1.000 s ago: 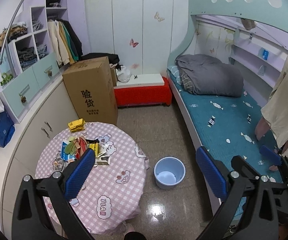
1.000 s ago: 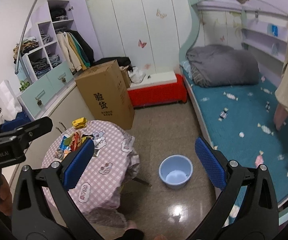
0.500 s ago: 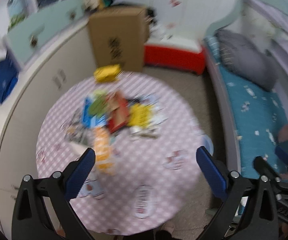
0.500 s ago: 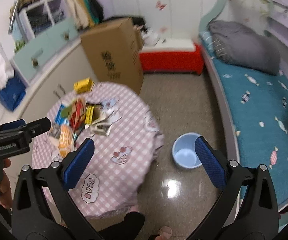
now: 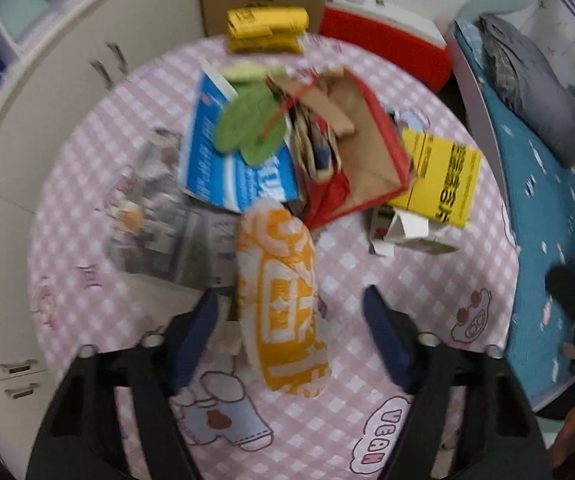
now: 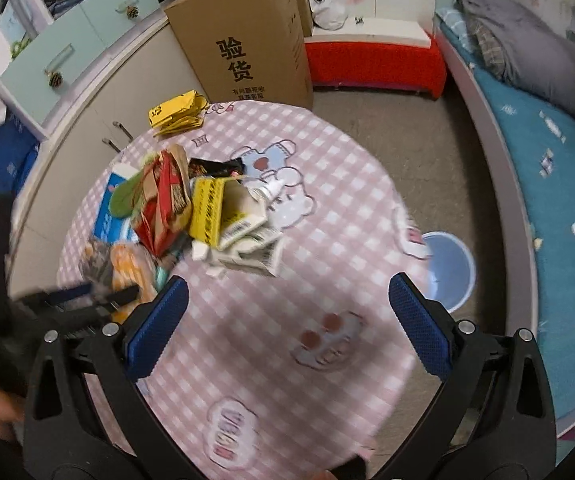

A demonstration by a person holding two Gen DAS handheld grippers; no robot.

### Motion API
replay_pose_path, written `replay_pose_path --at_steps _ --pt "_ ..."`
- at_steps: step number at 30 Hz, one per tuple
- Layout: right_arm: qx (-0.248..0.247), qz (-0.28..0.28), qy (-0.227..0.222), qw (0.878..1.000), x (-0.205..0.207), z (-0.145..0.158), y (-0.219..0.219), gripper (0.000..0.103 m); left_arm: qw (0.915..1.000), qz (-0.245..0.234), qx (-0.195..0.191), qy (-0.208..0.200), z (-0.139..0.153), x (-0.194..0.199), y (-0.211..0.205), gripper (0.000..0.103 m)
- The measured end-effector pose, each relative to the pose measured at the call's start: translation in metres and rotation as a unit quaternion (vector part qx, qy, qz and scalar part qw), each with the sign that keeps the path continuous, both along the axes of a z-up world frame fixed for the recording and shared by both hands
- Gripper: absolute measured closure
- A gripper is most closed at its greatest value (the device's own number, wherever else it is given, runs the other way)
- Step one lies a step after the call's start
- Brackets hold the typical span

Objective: Collect trash
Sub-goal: 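Grasp the orange-and-white plastic bag on the table with the left gripper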

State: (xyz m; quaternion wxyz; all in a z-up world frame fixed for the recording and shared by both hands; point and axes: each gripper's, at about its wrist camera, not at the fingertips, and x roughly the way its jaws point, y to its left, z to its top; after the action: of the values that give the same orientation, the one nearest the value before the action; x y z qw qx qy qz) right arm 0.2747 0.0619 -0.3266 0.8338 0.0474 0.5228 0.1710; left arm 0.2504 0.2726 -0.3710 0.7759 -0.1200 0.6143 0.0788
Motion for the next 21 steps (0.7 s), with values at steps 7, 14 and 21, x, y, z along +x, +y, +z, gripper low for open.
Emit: replay_pose_path --at_steps 7,14,21 --pt "0.056 -0.006 0.026 0.998 0.035 -0.017 0.025 0.035 0.9988 -0.018 -0.044 -0.013 -0.001 -0.006 0.016 0.076" --pt "0.075 0.010 0.065 0.995 0.059 -0.041 0.050 0.063 0.9964 -0.023 -0.065 -0.051 0.034 -0.018 0.026 0.076" --pt "0.112 0.057 0.082 0.989 0.060 -0.034 0.063 0.100 0.9948 -0.026 -0.068 -0.072 0.057 -0.019 0.025 0.076"
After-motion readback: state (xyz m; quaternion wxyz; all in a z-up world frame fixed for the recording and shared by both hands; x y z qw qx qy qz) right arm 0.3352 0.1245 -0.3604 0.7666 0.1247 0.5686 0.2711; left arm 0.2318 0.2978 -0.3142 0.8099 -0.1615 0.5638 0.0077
